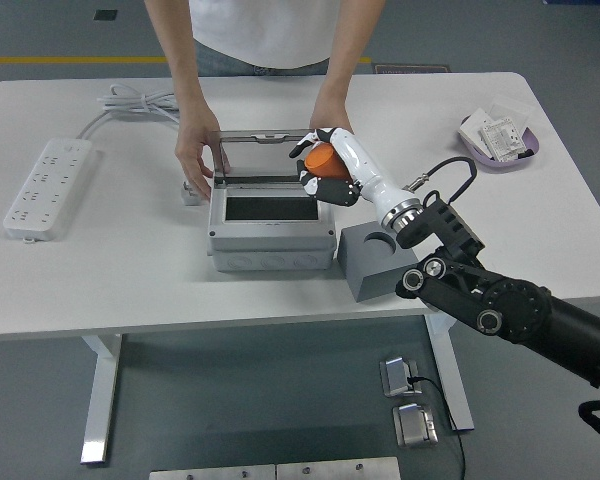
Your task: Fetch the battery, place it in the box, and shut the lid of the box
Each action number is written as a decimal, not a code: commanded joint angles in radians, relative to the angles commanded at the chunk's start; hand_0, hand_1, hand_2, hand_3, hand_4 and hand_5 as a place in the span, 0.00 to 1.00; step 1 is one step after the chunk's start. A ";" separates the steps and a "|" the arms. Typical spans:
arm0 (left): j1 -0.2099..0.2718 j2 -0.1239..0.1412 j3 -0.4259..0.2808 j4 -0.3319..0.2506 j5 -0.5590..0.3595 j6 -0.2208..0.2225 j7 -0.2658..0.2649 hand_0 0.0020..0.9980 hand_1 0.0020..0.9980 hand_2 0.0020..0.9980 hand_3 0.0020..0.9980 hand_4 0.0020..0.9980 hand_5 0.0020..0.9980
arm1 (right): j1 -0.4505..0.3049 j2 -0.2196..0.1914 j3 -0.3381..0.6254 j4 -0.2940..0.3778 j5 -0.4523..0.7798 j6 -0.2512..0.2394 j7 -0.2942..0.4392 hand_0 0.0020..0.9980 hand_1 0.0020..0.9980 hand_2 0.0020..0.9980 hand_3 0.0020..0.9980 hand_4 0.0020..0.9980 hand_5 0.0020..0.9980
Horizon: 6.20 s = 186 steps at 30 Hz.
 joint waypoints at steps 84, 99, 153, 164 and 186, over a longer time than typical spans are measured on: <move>-0.017 0.001 -0.041 -0.005 0.088 -0.017 0.027 0.65 0.69 0.57 0.55 0.45 0.00 | 0.243 -0.005 -0.057 0.029 0.096 0.141 -0.099 0.83 0.71 0.75 0.93 0.80 0.40; -0.029 0.013 -0.062 -0.006 0.121 -0.023 0.036 0.65 0.68 0.57 0.55 0.43 0.00 | 0.341 0.080 -0.211 -0.231 0.301 0.164 -0.039 0.72 0.64 0.69 0.88 0.78 0.41; -0.017 0.011 -0.049 -0.004 0.128 0.000 0.017 0.65 0.67 0.56 0.54 0.41 0.00 | 0.297 0.051 -0.302 -0.179 0.197 0.151 -0.065 0.74 0.64 0.70 0.86 0.74 0.43; -0.012 0.008 -0.073 -0.006 0.172 -0.002 0.025 0.65 0.67 0.56 0.54 0.40 0.00 | 0.333 0.029 -0.252 -0.172 0.150 0.204 -0.072 0.74 0.64 0.70 0.86 0.73 0.42; -0.008 -0.001 -0.099 -0.011 0.221 -0.023 0.041 0.64 0.66 0.56 0.53 0.38 0.00 | 0.371 0.028 -0.205 -0.241 0.226 0.217 -0.035 0.83 0.73 0.76 0.87 0.79 0.41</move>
